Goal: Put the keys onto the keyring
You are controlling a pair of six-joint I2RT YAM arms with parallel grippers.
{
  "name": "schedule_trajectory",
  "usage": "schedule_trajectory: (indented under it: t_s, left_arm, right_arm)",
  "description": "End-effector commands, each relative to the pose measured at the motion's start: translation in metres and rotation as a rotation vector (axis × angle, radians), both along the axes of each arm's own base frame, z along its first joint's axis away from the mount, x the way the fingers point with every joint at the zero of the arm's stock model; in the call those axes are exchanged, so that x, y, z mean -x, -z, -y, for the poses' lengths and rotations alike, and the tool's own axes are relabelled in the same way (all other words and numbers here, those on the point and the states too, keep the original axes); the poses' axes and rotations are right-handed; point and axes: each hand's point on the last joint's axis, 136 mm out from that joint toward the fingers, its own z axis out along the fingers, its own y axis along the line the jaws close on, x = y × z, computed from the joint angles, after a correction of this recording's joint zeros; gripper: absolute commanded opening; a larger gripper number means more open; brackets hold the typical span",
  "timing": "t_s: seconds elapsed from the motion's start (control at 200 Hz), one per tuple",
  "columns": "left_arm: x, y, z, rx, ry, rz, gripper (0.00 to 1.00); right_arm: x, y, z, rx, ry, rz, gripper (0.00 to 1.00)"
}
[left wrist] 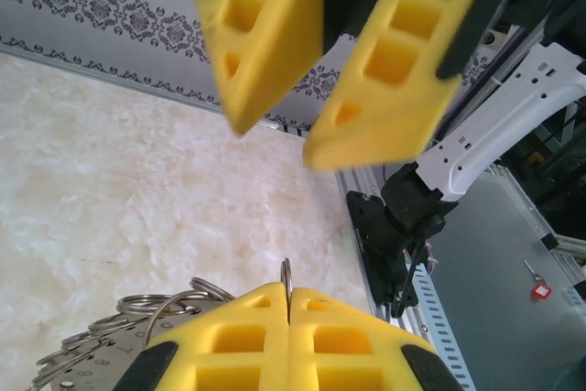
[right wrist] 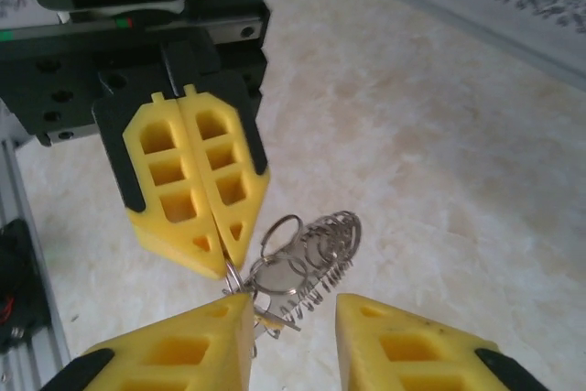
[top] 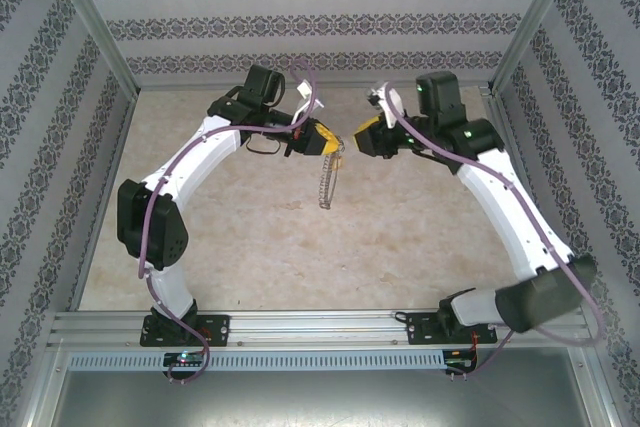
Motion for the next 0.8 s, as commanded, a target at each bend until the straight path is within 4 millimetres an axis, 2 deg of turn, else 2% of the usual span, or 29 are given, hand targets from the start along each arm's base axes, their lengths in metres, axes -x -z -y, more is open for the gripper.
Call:
schedule_trajectory:
  t_s: [0.0,0.18,0.31,0.57,0.794]
  left_arm:
    - [0.007,-0.031,0.002,0.059,0.005,0.089,0.0]
    - [0.006,-0.036,0.001,0.068,-0.006,0.1,0.0]
    - [0.006,-0.039,0.002,0.073,-0.012,0.107,0.0]
    - [0.005,-0.042,0.001,0.072,-0.026,0.119,0.0]
    - [0.004,-0.045,0.0,0.08,-0.04,0.132,0.0]
  right_arm:
    - [-0.014,-0.009,-0.002,-0.165,0.082,0.027,0.22]
    - [-0.013,0.014,-0.001,-0.258,0.143,-0.034,0.06]
    - [-0.011,0.022,-0.01,-0.305,0.136,-0.061,0.05]
    - [-0.001,0.016,-0.028,-0.32,0.088,-0.058,0.04]
    - [0.013,0.026,-0.055,-0.309,-0.001,-0.111,0.03]
